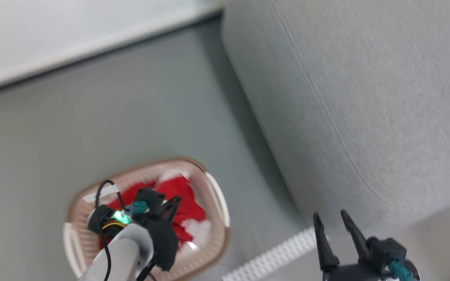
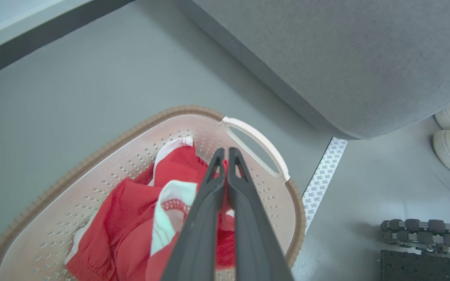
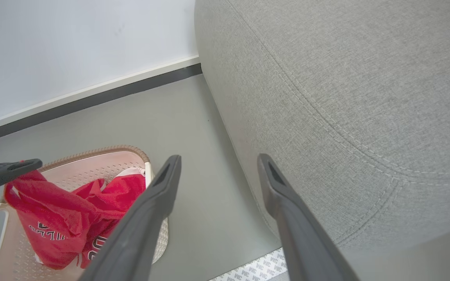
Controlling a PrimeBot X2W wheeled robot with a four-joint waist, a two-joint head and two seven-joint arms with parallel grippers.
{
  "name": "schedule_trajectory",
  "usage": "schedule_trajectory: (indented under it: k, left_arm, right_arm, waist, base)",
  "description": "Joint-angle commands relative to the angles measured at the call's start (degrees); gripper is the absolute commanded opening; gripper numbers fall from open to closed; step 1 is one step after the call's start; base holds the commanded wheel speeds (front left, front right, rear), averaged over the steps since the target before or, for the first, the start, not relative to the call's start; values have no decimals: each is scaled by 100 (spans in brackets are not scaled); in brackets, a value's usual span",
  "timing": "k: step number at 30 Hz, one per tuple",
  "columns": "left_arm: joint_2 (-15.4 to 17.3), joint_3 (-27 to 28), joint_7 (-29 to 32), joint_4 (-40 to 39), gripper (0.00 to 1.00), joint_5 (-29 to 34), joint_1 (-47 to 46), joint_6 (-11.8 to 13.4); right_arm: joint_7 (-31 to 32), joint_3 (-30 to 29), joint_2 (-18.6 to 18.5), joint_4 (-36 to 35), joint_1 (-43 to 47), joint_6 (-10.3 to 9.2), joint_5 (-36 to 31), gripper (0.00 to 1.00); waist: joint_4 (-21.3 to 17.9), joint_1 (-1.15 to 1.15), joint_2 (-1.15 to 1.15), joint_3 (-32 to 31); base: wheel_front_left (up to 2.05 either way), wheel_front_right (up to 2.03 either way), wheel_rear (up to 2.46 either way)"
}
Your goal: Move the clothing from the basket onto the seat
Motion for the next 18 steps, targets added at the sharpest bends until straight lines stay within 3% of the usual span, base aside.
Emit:
schedule_trajectory:
  k: [1,8,18]
  left_arm:
    - [-34,-141,77,-260,0,-210,181,-3]
    - [-29,-358,285,-1126,0,-812,178,153]
    - [-22,-223,464,-2204,0,-1177,-367,537]
  right_arm:
    - [74,0,-31,21,219,-4,-28,100]
    - [305,178,-29,-59,540,-4,24,100]
    - [638,464,-24,-297,468,-4,-35,100]
  waist:
    - [1400,1,1,-1726]
    - [1818,1,1,-2480]
    - [2024,1,1,-2878]
  base:
    - [0,0,0]
    - [0,0,0]
    - [0,0,0]
